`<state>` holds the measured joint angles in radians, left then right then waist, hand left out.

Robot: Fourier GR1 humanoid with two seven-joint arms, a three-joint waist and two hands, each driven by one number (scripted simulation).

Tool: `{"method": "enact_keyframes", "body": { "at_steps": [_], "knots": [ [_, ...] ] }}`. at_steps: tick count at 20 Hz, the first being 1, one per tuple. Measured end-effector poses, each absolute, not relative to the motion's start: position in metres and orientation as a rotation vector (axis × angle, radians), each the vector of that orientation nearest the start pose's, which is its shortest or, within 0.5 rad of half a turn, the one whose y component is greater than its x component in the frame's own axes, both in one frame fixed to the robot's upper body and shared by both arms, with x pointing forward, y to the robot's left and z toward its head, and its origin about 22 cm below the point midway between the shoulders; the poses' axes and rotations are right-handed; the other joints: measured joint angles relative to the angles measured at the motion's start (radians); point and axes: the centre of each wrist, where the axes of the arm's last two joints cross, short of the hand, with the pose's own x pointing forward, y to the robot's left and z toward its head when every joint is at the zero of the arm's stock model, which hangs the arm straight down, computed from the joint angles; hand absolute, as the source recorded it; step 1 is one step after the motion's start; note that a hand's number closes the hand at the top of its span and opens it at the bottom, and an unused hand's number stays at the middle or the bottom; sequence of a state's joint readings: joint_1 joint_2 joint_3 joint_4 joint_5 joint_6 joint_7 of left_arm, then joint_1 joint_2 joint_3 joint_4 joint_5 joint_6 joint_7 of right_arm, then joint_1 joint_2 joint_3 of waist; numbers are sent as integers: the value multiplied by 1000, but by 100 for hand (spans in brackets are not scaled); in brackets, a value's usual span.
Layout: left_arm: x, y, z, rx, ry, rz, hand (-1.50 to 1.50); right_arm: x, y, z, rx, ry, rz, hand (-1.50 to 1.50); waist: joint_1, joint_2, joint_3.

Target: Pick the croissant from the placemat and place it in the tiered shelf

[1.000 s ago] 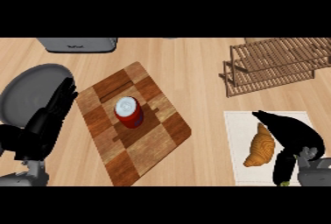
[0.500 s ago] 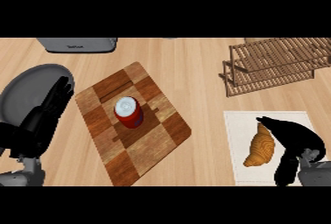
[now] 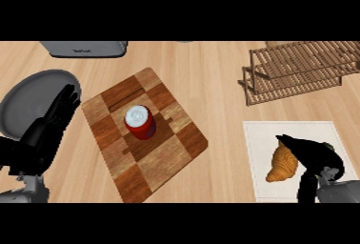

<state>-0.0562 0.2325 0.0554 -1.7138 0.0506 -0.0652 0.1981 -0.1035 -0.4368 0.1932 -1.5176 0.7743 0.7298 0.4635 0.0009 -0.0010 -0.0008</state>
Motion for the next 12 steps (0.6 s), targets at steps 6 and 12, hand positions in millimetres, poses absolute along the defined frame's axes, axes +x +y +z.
{"method": "enact_keyframes", "body": {
  "at_steps": [6, 12],
  "knots": [
    [259, 279, 62, 129, -1574, -173, 0, 260, -289, 21, -565, -572, 1351, -150, 0, -6, -6],
    [249, 278, 62, 130, -1572, -172, 0, 256, -293, 12, -593, -612, 1359, 150, 3, -15, -14]
  ]
}}
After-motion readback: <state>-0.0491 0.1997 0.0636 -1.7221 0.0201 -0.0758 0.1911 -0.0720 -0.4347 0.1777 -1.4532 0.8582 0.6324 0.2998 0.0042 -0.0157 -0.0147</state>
